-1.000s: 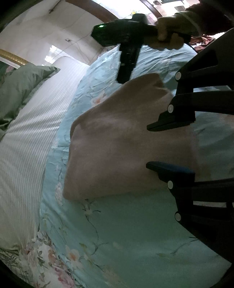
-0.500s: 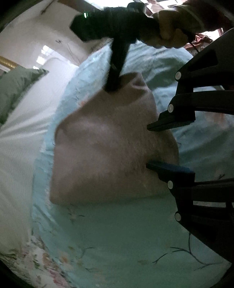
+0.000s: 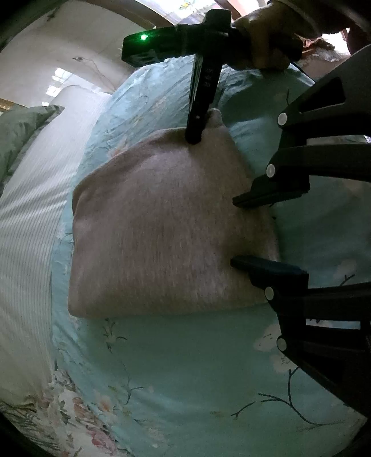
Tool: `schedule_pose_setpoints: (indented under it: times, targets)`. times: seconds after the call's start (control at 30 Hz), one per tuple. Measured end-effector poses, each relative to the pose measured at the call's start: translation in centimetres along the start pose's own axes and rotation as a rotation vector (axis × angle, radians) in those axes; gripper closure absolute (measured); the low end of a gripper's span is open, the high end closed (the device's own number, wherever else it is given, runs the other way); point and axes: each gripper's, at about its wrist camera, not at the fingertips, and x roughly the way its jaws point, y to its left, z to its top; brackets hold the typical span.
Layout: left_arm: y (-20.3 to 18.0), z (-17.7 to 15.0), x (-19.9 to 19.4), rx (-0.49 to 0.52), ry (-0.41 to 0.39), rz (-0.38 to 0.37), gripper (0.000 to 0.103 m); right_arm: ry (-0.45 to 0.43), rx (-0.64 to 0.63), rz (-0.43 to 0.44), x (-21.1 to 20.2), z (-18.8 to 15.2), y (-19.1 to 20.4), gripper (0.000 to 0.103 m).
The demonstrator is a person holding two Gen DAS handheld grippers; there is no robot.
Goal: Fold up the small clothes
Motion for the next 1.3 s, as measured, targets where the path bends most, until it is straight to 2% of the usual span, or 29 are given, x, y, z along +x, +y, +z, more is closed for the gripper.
schedule_pose_setpoints:
  times: [0.07,0.1,0.2,0.3,0.37,0.43,0.5,0.6,0.77,0.9,1.13,1.17,1.2,1.27,1.3]
  targets:
    - [-0.1,-0.2,-0.1,0.001,-0.002,0.003,0.068,0.005,0.032,0.016,-0.4,0.1,0.0,0.100]
    - [-0.1,-0.2,0.0,0.002,-0.001,0.005,0.068,-0.004,0.042,0.029,-0.9,0.2,0.1,0.095]
    - [-0.3,0.1,-1.1,0.004,0.005,-0.004,0.067,-0.101,0.012,0.059,-3.6,1.5,1.4,0.095]
    - [-0.6,0.7,-3.1,0.001,-0.045,-0.049,0.067,-0.172,0.008,0.067,-4.6,4.0,2.1,0.095]
    - [-0.4,1.4,-3.6,-0.012,-0.067,-0.056,0.067,-0.172,0.000,0.050,-3.6,5.9,2.0,0.094]
    - [-0.1,1.9,-3.0,-0.023,-0.060,-0.031,0.067,-0.162,0.020,0.040,-1.7,7.6,1.3,0.094]
    - [0.4,2.2,-2.0,-0.041,-0.037,-0.005,0.067,-0.109,0.059,0.002,1.0,8.4,0.0,0.094]
    - [1.2,2.0,-0.4,-0.068,0.006,-0.001,0.067,-0.080,0.105,0.008,3.3,8.4,-1.6,0.094]
    - [0.8,1.7,0.0,-0.039,0.006,0.021,0.067,-0.083,0.105,0.008,3.3,8.3,-2.1,0.094]
    - [1.1,2.4,-0.6,-0.059,0.004,-0.015,0.067,-0.085,0.131,0.016,3.0,8.2,-2.5,0.094]
    - [1.0,2.7,-2.1,-0.071,-0.027,-0.004,0.065,-0.115,0.135,0.028,-1.0,7.1,-0.9,0.089]
    - [1.0,2.6,-2.4,-0.070,-0.029,0.005,0.065,-0.121,0.129,0.030,-1.8,6.6,-0.6,0.085]
    - [1.1,2.5,-2.6,-0.070,-0.030,0.011,0.064,-0.123,0.119,0.030,-2.5,6.0,-0.2,0.075]
    - [1.0,2.1,-3.2,-0.074,-0.032,0.018,0.057,-0.128,0.105,0.031,-3.5,5.1,0.3,0.062]
    - [1.0,2.0,-3.4,-0.079,-0.033,0.023,0.048,-0.133,0.097,0.033,-4.1,4.6,0.6,0.061]
